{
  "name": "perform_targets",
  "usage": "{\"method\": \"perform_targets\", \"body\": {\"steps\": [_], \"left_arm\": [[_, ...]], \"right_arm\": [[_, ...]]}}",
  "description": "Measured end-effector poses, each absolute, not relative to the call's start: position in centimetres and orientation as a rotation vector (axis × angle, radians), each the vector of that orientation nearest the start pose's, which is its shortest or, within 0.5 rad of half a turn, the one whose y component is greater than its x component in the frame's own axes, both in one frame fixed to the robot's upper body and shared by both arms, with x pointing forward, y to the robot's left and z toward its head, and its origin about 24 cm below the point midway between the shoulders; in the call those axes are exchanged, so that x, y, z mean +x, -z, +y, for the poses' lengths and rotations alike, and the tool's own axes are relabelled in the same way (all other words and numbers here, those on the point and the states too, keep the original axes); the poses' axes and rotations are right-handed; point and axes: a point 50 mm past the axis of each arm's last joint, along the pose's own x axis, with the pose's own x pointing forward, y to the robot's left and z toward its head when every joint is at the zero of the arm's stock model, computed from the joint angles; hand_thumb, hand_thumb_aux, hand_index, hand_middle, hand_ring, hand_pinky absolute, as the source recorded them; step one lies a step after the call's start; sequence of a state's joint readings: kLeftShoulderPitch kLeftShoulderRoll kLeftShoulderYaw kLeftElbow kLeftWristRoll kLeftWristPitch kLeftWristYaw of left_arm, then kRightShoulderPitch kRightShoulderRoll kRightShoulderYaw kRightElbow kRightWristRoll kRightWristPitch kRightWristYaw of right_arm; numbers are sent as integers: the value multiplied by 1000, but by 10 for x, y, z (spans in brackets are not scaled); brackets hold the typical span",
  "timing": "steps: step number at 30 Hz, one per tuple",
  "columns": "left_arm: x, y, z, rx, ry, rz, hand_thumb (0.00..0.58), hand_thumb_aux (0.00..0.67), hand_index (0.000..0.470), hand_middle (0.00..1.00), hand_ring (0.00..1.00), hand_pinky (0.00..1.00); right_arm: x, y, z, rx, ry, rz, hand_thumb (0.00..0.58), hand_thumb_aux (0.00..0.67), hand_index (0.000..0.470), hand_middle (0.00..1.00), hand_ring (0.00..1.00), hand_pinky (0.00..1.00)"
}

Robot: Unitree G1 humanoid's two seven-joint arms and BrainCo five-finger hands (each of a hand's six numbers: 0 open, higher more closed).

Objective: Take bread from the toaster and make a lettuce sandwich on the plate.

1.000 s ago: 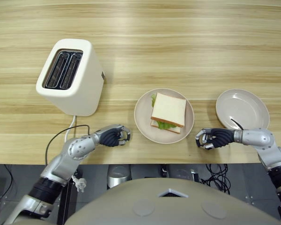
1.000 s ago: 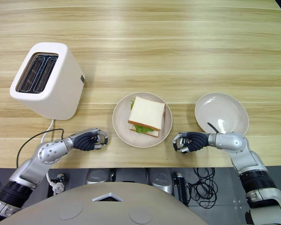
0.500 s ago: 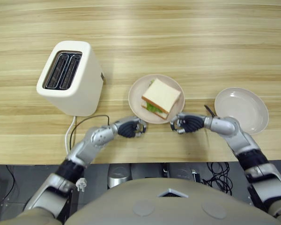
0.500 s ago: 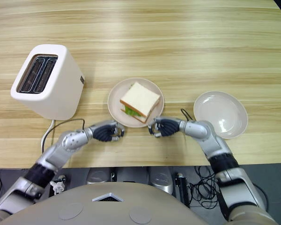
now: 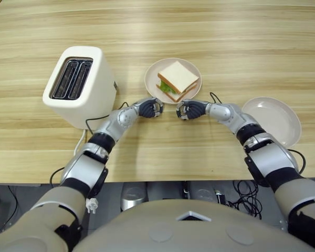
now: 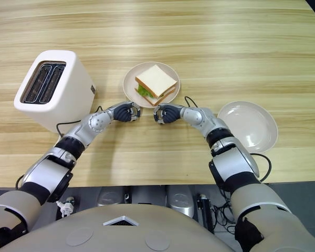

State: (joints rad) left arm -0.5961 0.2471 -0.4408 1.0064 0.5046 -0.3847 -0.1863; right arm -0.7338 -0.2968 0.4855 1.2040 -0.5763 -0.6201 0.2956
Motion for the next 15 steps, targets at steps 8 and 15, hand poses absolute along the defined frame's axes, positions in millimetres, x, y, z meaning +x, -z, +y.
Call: {"method": "perform_targets", "body": {"steps": [8,15], "left_arm": [[316,7,127,941,638,7,0,0,0,0,0,0],[303,-52,131,515,263,-389,0,0,0,0,0,0]], "right_arm": [[324,-15,-131,-835,-833,-88,0,0,0,0,0,0],[320,-77,-131,-354,-552,-571,0,0,0,0,0,0]]}}
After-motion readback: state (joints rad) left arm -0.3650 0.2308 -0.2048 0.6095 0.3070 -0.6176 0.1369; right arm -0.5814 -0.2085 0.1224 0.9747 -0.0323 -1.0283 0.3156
